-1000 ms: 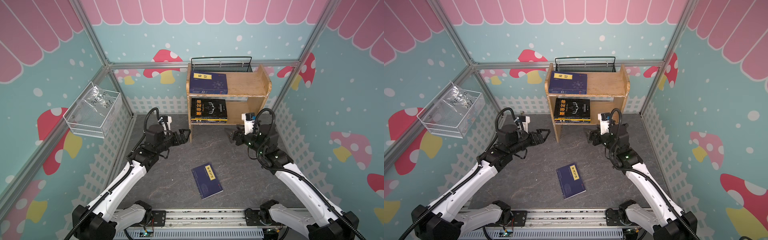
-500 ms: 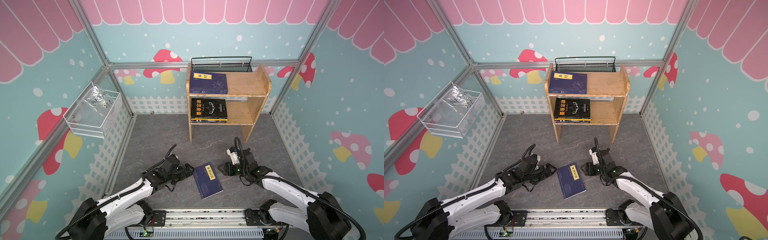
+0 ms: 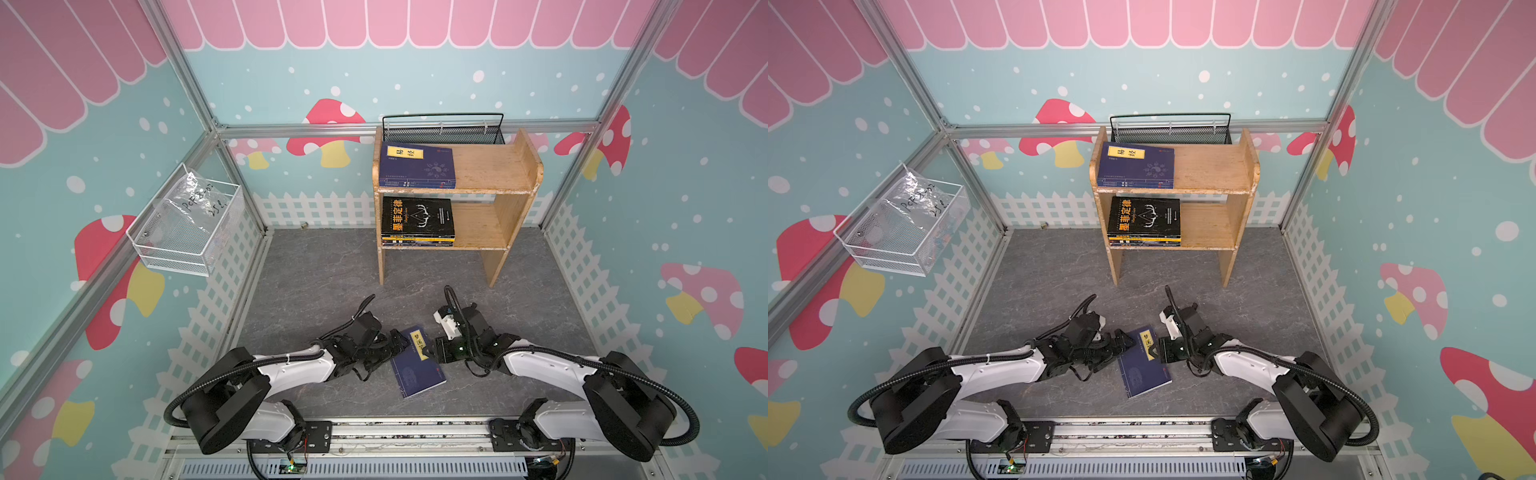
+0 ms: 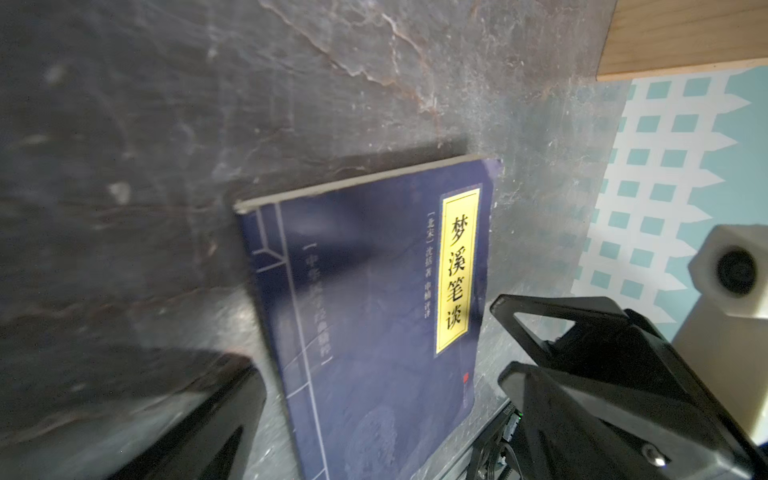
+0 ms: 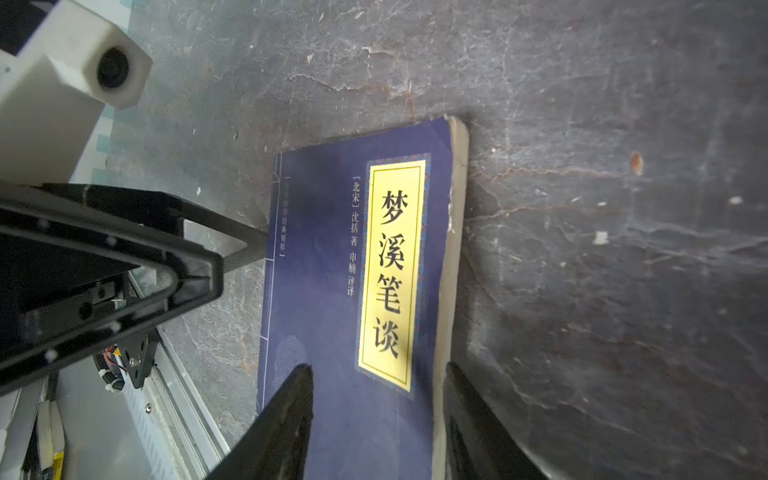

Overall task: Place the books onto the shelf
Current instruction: 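Grasp the edges of the table navy book with both grippers and lift it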

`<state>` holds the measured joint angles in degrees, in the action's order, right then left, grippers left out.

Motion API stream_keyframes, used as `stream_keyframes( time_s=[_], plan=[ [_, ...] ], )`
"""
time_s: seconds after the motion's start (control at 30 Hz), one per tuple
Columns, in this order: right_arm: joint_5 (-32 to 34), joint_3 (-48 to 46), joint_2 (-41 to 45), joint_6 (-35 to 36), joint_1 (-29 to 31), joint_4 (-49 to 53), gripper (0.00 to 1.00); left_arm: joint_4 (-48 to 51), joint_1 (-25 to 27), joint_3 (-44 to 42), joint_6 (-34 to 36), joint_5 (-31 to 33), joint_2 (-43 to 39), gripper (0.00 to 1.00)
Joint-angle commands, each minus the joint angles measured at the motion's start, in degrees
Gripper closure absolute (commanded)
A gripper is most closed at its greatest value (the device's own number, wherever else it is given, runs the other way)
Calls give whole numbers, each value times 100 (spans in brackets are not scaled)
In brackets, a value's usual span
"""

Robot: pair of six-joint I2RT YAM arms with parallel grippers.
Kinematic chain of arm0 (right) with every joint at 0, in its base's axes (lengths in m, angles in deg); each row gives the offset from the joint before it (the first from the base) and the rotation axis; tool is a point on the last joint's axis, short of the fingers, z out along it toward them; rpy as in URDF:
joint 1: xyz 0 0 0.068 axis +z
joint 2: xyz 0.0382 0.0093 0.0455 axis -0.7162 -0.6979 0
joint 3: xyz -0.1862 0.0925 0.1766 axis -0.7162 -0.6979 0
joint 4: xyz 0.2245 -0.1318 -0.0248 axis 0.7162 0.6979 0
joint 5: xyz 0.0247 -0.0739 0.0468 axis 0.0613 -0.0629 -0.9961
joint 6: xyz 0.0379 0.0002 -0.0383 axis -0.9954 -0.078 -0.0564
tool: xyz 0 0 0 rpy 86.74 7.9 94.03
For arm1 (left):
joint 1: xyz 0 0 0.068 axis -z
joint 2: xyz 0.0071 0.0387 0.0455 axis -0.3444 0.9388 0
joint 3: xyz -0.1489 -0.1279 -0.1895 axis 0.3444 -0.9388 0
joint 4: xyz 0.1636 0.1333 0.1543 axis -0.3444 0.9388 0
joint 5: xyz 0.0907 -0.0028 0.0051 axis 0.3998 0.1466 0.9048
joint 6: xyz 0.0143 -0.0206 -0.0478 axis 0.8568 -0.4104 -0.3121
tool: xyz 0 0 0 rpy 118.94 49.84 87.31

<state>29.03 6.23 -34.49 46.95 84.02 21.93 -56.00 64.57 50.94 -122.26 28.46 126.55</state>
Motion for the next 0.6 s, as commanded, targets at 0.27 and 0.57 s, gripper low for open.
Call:
stream_keyframes(
  time_s=[0.27, 0.57],
  plan=[
    [-670, -206, -156, -366, 79, -1071, 63, -1648, -48, -72, -271, -108, 524, 5],
    [-405, -149, 198, -544, 74, -862, 78, -1708, -57, -143, -275, -8, 484, 6]
  ],
)
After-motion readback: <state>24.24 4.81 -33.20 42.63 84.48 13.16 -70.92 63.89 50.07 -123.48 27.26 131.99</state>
